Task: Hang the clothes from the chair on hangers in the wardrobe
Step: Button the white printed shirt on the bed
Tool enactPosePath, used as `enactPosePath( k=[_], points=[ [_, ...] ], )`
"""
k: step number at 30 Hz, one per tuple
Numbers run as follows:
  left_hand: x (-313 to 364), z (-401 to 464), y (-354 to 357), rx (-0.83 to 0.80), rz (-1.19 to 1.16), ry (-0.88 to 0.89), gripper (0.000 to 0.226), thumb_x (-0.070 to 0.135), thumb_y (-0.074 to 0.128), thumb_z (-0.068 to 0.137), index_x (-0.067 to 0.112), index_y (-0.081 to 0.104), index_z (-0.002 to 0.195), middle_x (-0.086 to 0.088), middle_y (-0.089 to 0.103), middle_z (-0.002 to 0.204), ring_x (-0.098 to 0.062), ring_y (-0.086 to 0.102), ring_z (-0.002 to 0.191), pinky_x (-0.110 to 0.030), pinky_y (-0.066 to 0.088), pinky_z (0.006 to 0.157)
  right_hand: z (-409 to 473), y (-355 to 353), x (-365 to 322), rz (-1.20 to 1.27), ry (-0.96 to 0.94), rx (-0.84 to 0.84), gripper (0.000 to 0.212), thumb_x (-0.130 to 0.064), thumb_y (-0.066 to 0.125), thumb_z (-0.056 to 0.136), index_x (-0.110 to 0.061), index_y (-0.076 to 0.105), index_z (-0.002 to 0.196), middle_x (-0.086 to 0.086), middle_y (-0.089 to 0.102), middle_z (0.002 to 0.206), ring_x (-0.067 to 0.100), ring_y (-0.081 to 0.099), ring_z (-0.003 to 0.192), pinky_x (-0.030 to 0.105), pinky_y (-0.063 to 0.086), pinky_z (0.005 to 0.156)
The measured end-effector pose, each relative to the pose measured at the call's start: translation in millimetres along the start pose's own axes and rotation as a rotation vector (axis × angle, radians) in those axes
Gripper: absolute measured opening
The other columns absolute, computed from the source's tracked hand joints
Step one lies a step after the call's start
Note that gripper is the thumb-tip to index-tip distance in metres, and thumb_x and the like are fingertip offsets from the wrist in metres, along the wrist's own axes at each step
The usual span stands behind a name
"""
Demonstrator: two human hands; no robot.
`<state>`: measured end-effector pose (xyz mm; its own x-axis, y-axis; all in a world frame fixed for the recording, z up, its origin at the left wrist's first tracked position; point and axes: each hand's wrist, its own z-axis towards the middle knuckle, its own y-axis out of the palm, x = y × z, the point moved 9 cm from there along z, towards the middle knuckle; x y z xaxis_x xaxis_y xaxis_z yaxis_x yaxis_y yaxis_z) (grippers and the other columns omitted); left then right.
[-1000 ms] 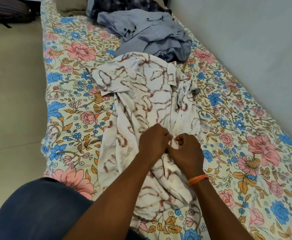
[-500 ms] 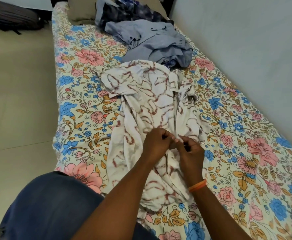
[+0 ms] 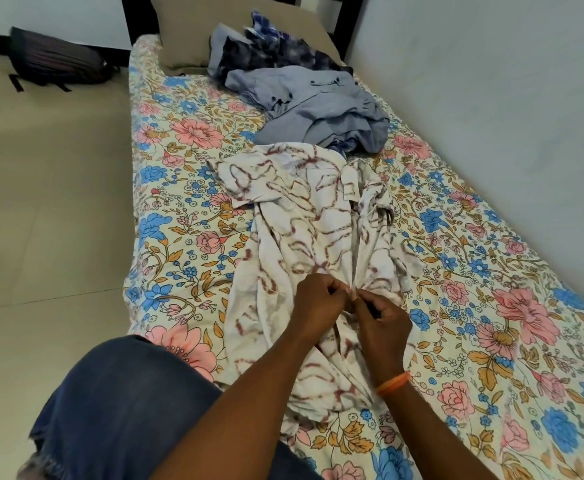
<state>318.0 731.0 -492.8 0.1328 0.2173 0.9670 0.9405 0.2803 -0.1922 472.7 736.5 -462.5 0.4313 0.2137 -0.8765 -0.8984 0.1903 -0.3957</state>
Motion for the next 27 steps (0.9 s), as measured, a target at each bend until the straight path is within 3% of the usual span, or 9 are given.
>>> enactPosePath(
  k=[3,5,7,11,15,20,24,27],
  points=[
    [-2.0,0.7,-4.4,0.031,0.009,-0.029,0.012,0.019,0.071,0.084,0.013,0.078,0.076,0.006,0.071,0.067,-0.004,0.065,0.060,-0.025,0.057,0.066,-1.9,0.9,-5.8,0.007,-0.050,0.003,0.011,-0.004,0.073,0.087,-0.009,0.078,0.095,-0.005,0.073,0.081,0.000,0.068,0.074,0.014,0.052,0.067],
    [-1.6,0.8,-6.1,0.031,0.029,-0.037,0.012,0.018,0.071,0.084,0.013,0.079,0.077,0.006,0.069,0.064,-0.002,0.061,0.054,-0.017,0.050,0.058,-2.7,-0.8,-9.5,0.001,-0.074,0.005,0.014,-0.001,0.069,0.087,-0.010,0.078,0.082,-0.005,0.071,0.071,-0.002,0.065,0.067,0.011,0.046,0.062],
    [-1.4,1.6,-5.4,0.023,0.042,-0.040,0.012,0.018,0.071,0.084,0.012,0.079,0.077,0.002,0.071,0.065,-0.007,0.063,0.056,-0.017,0.050,0.056,-0.2,-1.7,-7.2,0.036,-0.033,-0.017,0.022,0.002,0.067,0.088,-0.015,0.076,0.076,-0.005,0.070,0.064,0.001,0.063,0.061,0.013,0.047,0.061],
    [2.6,1.6,-3.3,0.013,0.082,-0.047,0.024,0.021,0.070,0.086,0.007,0.073,0.067,-0.008,0.068,0.060,-0.018,0.063,0.056,-0.025,0.050,0.058,5.9,3.5,2.8,0.130,0.071,-0.095,0.019,0.000,0.071,0.085,-0.018,0.078,0.084,-0.001,0.074,0.069,0.012,0.069,0.064,0.024,0.055,0.064],
    [1.7,2.6,-6.3,0.028,0.108,-0.095,0.038,0.016,0.067,0.085,0.014,0.054,0.049,0.004,0.049,0.045,-0.008,0.047,0.044,-0.020,0.039,0.050,3.7,7.8,7.9,0.152,0.126,-0.093,0.011,-0.006,0.076,0.084,-0.017,0.077,0.085,0.001,0.073,0.067,0.012,0.066,0.058,0.028,0.056,0.060],
    [5.8,-1.8,-4.9,-0.002,0.010,-0.087,0.033,0.035,0.075,0.083,0.011,0.072,0.061,0.005,0.060,0.046,-0.002,0.054,0.042,-0.016,0.041,0.049,1.5,9.4,19.9,0.103,0.181,-0.041,0.002,-0.016,0.076,0.085,-0.014,0.077,0.086,0.000,0.072,0.066,0.016,0.067,0.059,0.042,0.057,0.060],
    [2.4,1.3,-7.1,0.006,0.032,-0.093,0.025,0.018,0.069,0.088,0.003,0.074,0.069,0.004,0.055,0.047,-0.002,0.049,0.040,-0.014,0.037,0.047,-0.1,12.3,19.2,0.123,0.193,-0.064,0.005,-0.016,0.079,0.084,-0.015,0.077,0.089,0.001,0.074,0.070,0.019,0.070,0.062,0.043,0.060,0.064],
    [-1.2,3.0,-5.9,-0.008,0.016,-0.112,0.022,0.019,0.069,0.090,0.005,0.076,0.075,0.006,0.057,0.050,-0.004,0.051,0.046,-0.012,0.039,0.050,-0.8,12.8,17.9,0.139,0.198,-0.063,0.006,-0.014,0.079,0.083,-0.012,0.077,0.089,0.002,0.074,0.071,0.019,0.071,0.062,0.043,0.061,0.064]
  ],
)
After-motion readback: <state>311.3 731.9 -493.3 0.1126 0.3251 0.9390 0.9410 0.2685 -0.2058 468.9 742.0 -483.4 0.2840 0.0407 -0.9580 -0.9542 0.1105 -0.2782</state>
